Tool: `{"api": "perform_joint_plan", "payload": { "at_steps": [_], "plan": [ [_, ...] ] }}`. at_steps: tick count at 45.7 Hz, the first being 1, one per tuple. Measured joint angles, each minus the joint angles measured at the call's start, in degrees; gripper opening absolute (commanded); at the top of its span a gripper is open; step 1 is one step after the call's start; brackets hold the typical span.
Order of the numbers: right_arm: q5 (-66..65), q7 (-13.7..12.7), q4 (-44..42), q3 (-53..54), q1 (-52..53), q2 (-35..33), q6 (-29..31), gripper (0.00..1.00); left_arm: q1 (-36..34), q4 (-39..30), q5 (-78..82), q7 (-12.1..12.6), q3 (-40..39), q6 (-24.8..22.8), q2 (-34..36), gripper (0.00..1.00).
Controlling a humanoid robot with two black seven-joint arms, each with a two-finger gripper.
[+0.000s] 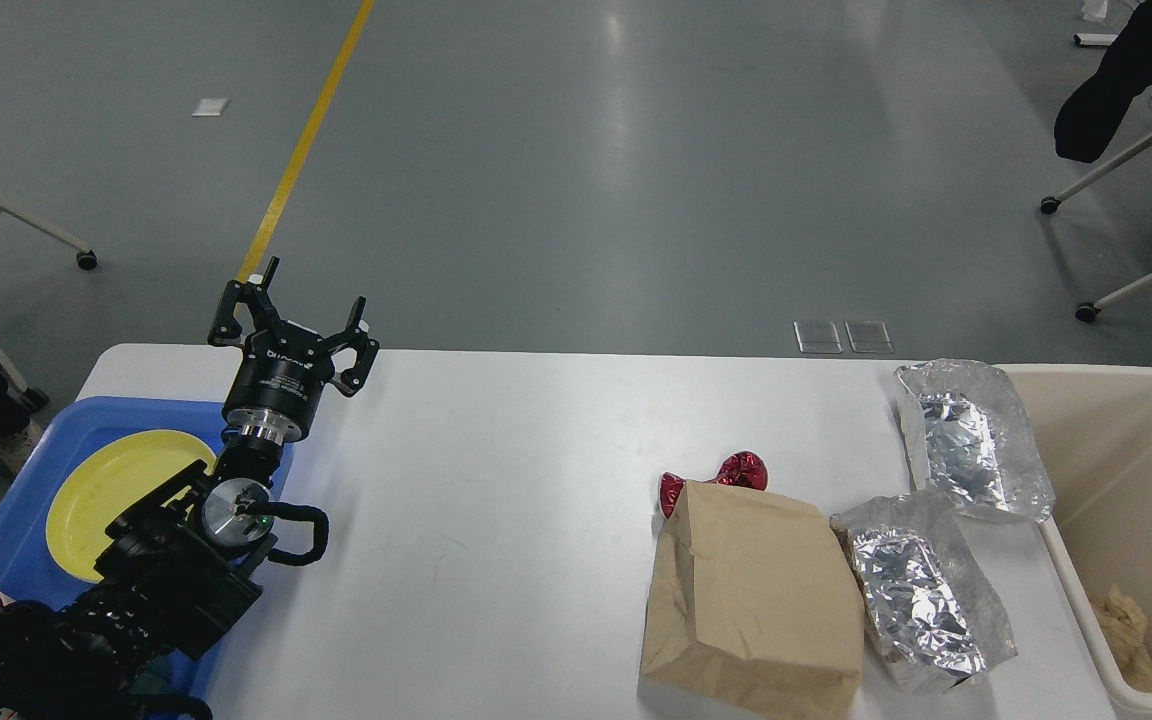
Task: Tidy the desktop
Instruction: 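Carry the brown paper to the white bin and drop it, then move the right gripper back toward the foil bags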
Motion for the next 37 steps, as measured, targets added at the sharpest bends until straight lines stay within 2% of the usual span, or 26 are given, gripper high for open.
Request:
{"api": "perform_joint_plan", "payload": {
  "at_steps": [5, 13, 22, 37],
  "plan": [
    [-0.41, -0.02, 0.39, -0.24, -0.14, 0.0, 0.66, 0.98, 0.0, 0.0, 0.0, 0.0, 0.0, 0.0, 0.0, 0.97],
    [-2.34, -0.05, 0.75, -2.82, 2.96, -0.48, 1.79, 0.98, 0.0, 0.0, 0.0, 0.0, 0.0, 0.0, 0.0, 0.97],
    [-6.57, -0.01, 0.78, -15.69, 14.75, -0.26, 7.33, 0.98, 0.0, 0.0, 0.0, 0.0, 0.0, 0.0, 0.0, 0.97],
    [-21.87, 0.13, 1.17, -29.22, 29.96, 8.22, 8.92, 0.98, 0.0, 0.0, -0.01, 0.0, 0.0, 0.0, 0.0, 0.97]
  ]
}}
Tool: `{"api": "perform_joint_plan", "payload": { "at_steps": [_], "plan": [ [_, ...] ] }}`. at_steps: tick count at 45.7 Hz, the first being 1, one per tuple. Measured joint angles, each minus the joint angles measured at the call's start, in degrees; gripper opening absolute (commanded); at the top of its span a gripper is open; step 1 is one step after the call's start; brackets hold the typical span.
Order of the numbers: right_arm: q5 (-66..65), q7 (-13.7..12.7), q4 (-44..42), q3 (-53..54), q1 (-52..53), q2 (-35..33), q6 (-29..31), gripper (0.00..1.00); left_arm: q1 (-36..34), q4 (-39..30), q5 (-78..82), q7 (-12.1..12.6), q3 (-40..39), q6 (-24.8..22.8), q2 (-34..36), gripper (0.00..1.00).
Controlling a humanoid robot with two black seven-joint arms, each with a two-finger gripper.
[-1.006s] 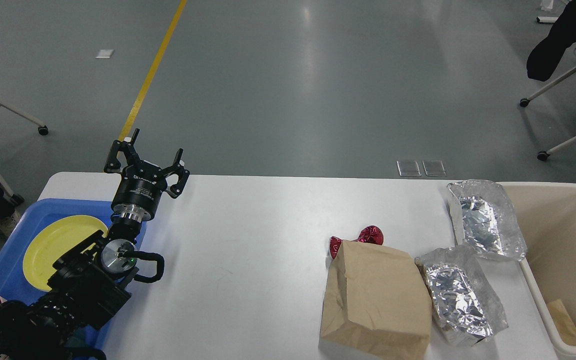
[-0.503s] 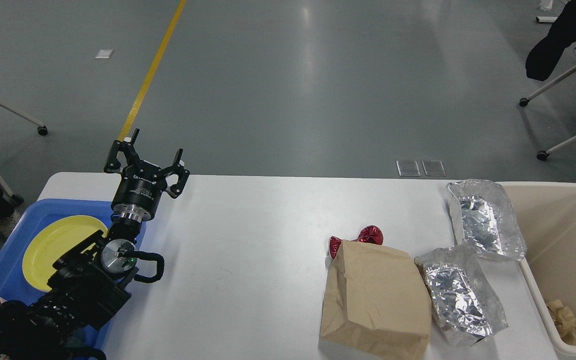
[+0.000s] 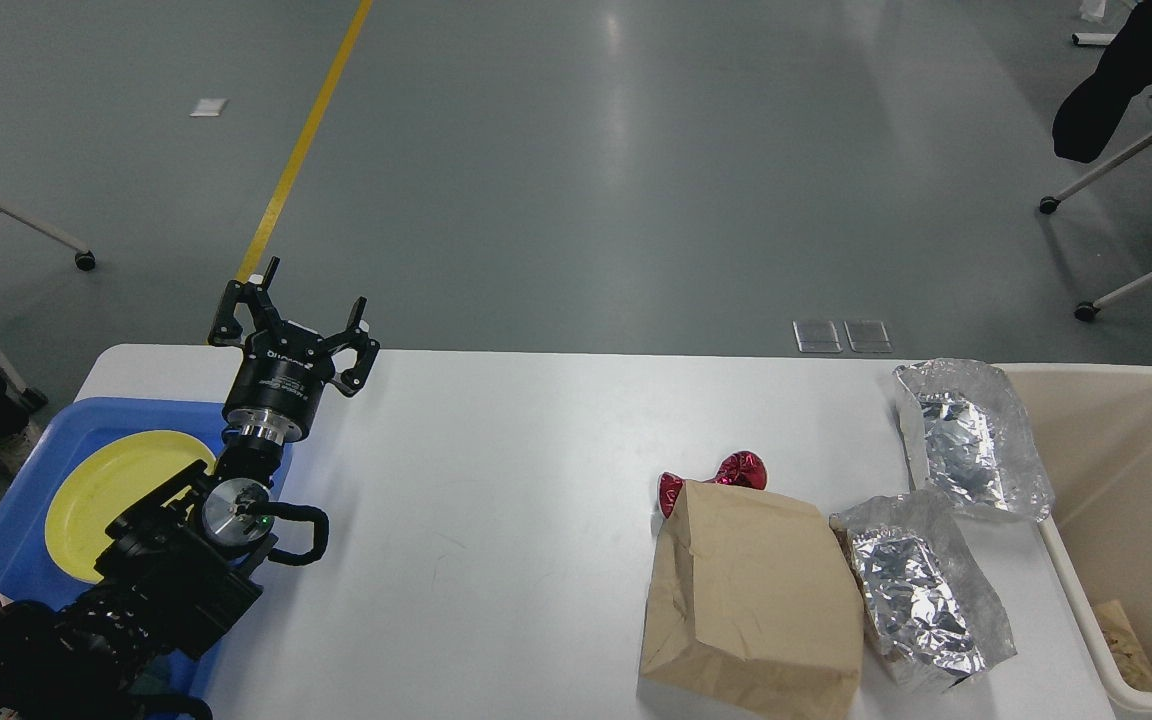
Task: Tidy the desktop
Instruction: 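Move the right gripper back toward the foil bags, then lower the right gripper and grasp the foil bag nearest the bin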
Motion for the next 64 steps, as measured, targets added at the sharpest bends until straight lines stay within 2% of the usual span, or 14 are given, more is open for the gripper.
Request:
{"api": "perform_joint_plan", "payload": {
  "at_steps": [9, 16, 27, 49, 64],
  "plan": [
    [-6.42, -0.03, 3.15, -3.16, 7.76, 8.45, 0.04, 0.98, 0.0, 0.0, 0.0, 0.0, 0.0, 0.0, 0.0, 0.97],
    [-10.78, -0.07, 9.25, -2.9, 13.09, 15.37, 0.04, 0.98, 0.0, 0.0, 0.01, 0.0, 0.0, 0.0, 0.0, 0.97],
    [-11.67, -0.24, 12.04, -0.4, 13.71, 22.89, 0.04, 0.98, 0.0, 0.01, 0.01, 0.0, 0.0, 0.0, 0.0, 0.97],
    [-8.34, -0.51, 5.55, 7.57, -1.53, 24.73, -1.0, 0.98, 0.0, 0.0, 0.01, 0.0, 0.0, 0.0, 0.0, 0.97],
    [-2.49, -0.45, 0.37, 8.41, -8.96, 23.29, -1.26, 0.98, 0.0, 0.0, 0.01, 0.0, 0.0, 0.0, 0.0, 0.97]
  ]
}}
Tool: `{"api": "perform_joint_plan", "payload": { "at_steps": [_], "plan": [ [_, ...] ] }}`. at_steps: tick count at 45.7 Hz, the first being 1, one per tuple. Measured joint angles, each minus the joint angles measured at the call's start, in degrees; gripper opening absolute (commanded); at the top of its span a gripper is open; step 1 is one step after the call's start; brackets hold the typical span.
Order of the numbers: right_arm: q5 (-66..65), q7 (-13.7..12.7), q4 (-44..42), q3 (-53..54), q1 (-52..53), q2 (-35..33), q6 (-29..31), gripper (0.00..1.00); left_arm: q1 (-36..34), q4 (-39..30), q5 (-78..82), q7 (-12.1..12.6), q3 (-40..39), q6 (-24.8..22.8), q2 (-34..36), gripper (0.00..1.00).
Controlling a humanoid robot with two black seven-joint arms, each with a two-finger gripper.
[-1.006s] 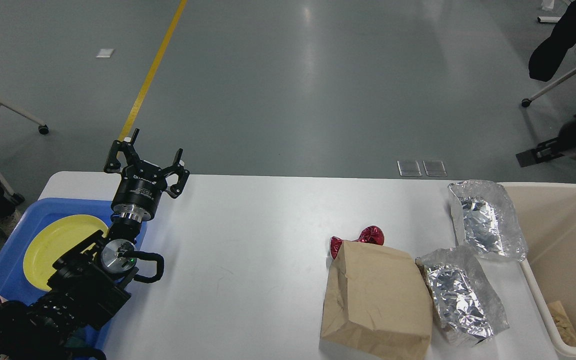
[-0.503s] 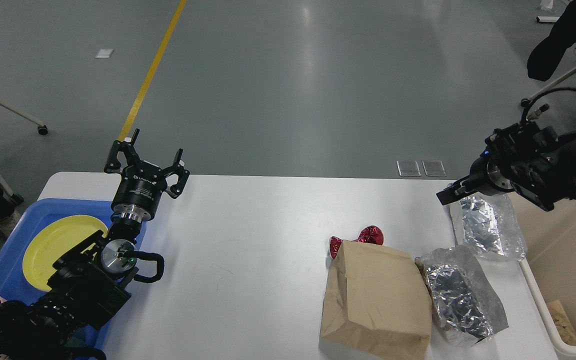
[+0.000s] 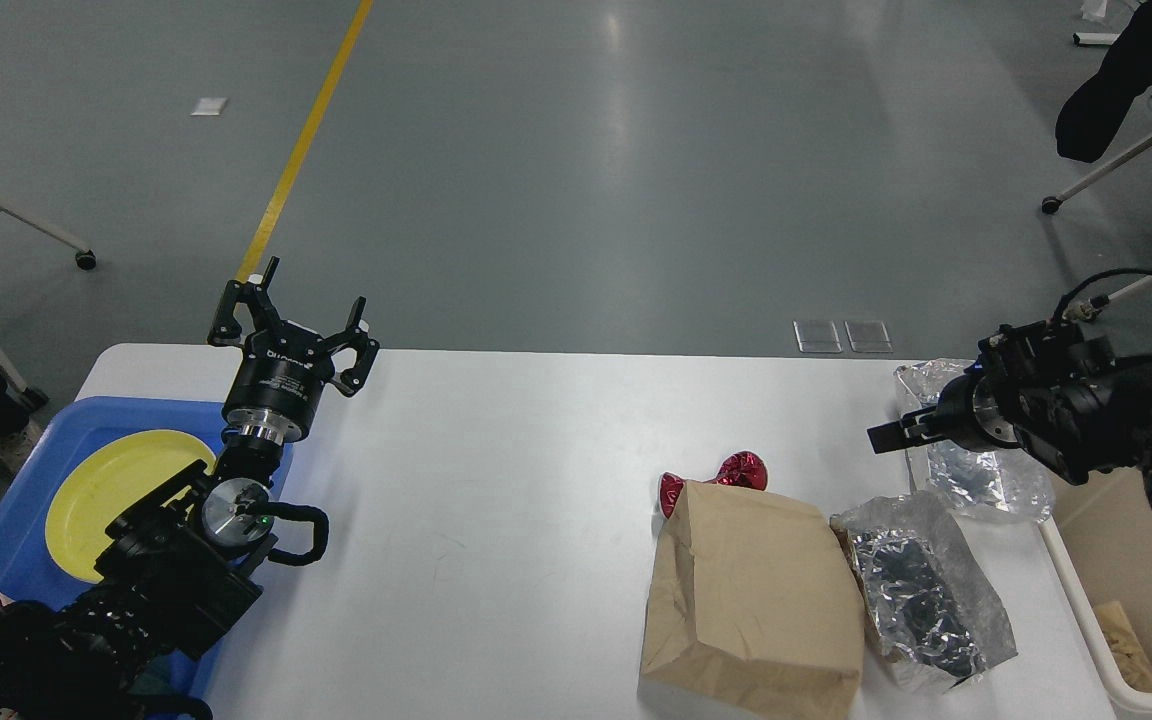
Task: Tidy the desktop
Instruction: 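Lower the right gripper and grasp the foil bag nearest the bin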
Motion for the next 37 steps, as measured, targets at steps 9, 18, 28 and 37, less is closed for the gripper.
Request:
{"api": "perform_joint_plan", "payload": {
  "at_steps": [9, 18, 28, 37],
  "plan": [
    [1.01, 0.01, -0.94, -0.01, -2.58, -0.39, -0.6, 0.97, 0.0, 0.0, 0.0, 0.0, 0.0, 0.0, 0.0, 0.97],
    [8.21, -0.08, -2.18, 0.03, -4.53, -0.4, -2.27, 0.97, 0.0, 0.0, 0.0, 0.0, 0.0, 0.0, 0.0, 0.97],
    [19.16, -0.09, -3.62, 0.1, -6.63, -0.32, -2.73, 0.97, 0.0, 0.0, 0.0, 0.0, 0.0, 0.0, 0.0, 0.97],
    [22.64, -0.09, -3.8, 0.9, -8.7, -0.33, -3.02, 0.97, 0.0, 0.0, 0.0, 0.0, 0.0, 0.0, 0.0, 0.97]
  ]
}}
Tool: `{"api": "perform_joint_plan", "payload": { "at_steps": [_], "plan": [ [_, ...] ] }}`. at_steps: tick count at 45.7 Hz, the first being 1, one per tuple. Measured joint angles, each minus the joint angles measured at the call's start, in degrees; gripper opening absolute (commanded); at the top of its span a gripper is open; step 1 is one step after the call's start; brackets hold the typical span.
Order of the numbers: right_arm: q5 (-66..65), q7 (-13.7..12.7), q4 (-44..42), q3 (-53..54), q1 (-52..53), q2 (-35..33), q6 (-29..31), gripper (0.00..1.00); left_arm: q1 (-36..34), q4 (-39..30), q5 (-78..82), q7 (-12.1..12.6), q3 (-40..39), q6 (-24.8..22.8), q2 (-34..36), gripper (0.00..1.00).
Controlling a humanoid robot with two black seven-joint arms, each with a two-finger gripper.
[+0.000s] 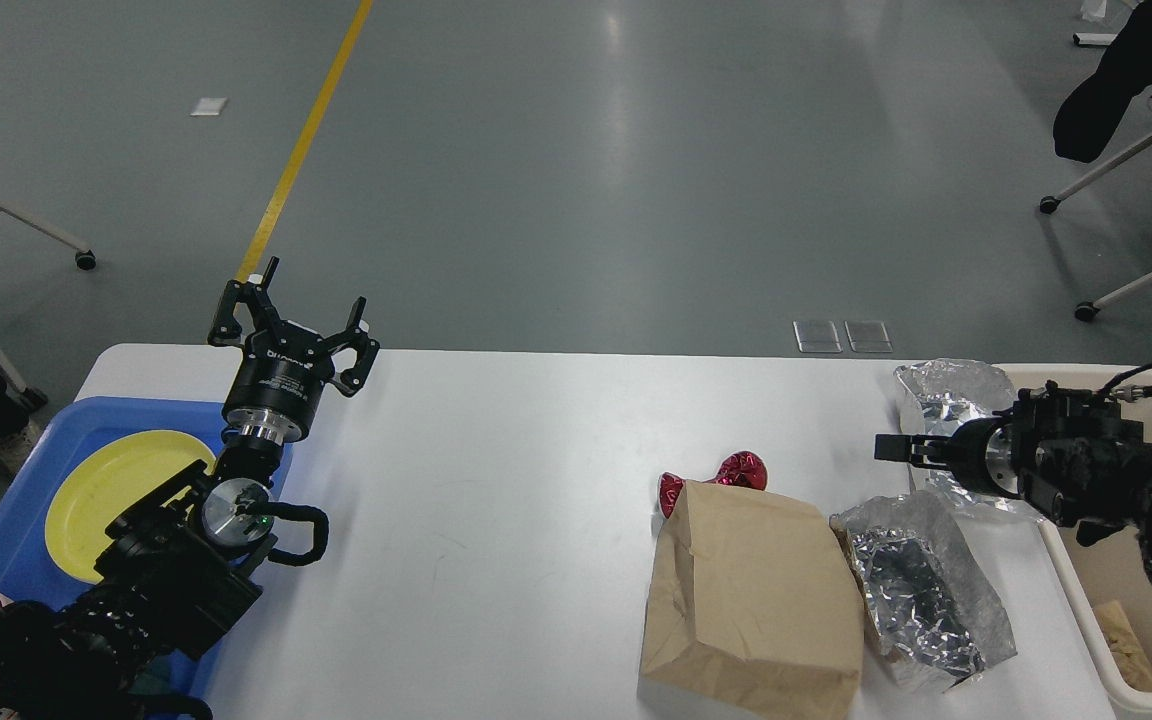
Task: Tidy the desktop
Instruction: 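Lower the right gripper and grasp the foil bag nearest the bin, then lift the foil bag with the right gripper into the bin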
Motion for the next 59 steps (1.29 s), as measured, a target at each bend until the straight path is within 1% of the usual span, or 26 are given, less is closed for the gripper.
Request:
{"api": "perform_joint_plan", "payload": {
  "at_steps": [9, 15, 18, 21, 22, 23, 25, 27, 31, 32, 59],
  "plan": [
    [0.22, 0.0, -1.48, 1.08, -2.05, -0.07, -0.83, 0.96, 0.0, 0.0, 0.0, 0.0, 0.0, 0.0, 0.0, 0.97],
    [0.22, 0.0, -2.16, 1.94, -3.64, -0.07, -1.28, 0.88, 0.0, 0.0, 0.0, 0.0, 0.0, 0.0, 0.0, 0.96],
    [0.16, 0.0, -2.21, 2.17, -4.19, -0.05, -1.34, 0.79, 0.0, 0.0, 0.0, 0.0, 0.0, 0.0, 0.0, 0.97],
    [0.03, -0.04, -2.2, 2.25, -4.63, 0.0, -1.33, 0.73, 0.0, 0.0, 0.0, 0.0, 0.0, 0.0, 0.0, 0.97],
    [0.01, -0.09, -2.2, 2.27, -4.72, 0.0, -1.27, 0.7, 0.0, 0.0, 0.0, 0.0, 0.0, 0.0, 0.0, 0.97],
    [-0.02, -0.15, -2.21, 2.3, -4.8, 0.01, -1.19, 0.63, 0.0, 0.0, 0.0, 0.0, 0.0, 0.0, 0.0, 0.97],
    [-0.03, -0.21, -2.2, 2.33, -4.96, 0.01, -1.09, 0.42, 0.0, 0.0, 0.0, 0.0, 0.0, 0.0, 0.0, 0.96],
    [-0.03, -0.23, -2.19, 2.38, -5.19, 0.01, -1.05, 0.24, 0.0, 0.0, 0.0, 0.0, 0.0, 0.0, 0.0, 0.97],
    [-0.09, -0.25, -1.95, 2.26, -5.75, 0.01, -0.79, 0.01, 0.0, 0.0, 0.0, 0.0, 0.0, 0.0, 0.0, 0.97],
    [-0.1, -0.25, -1.9, 2.25, -5.83, 0.01, -0.73, 0.0, 0.0, 0.0, 0.0, 0.0, 0.0, 0.0, 0.0, 0.96],
    [-0.04, -0.25, -1.53, 2.52, -5.26, -1.37, -0.39, 0.0, 0.0, 0.0, 0.0, 0.0, 0.0, 0.0, 0.0, 0.96]
  ]
}}
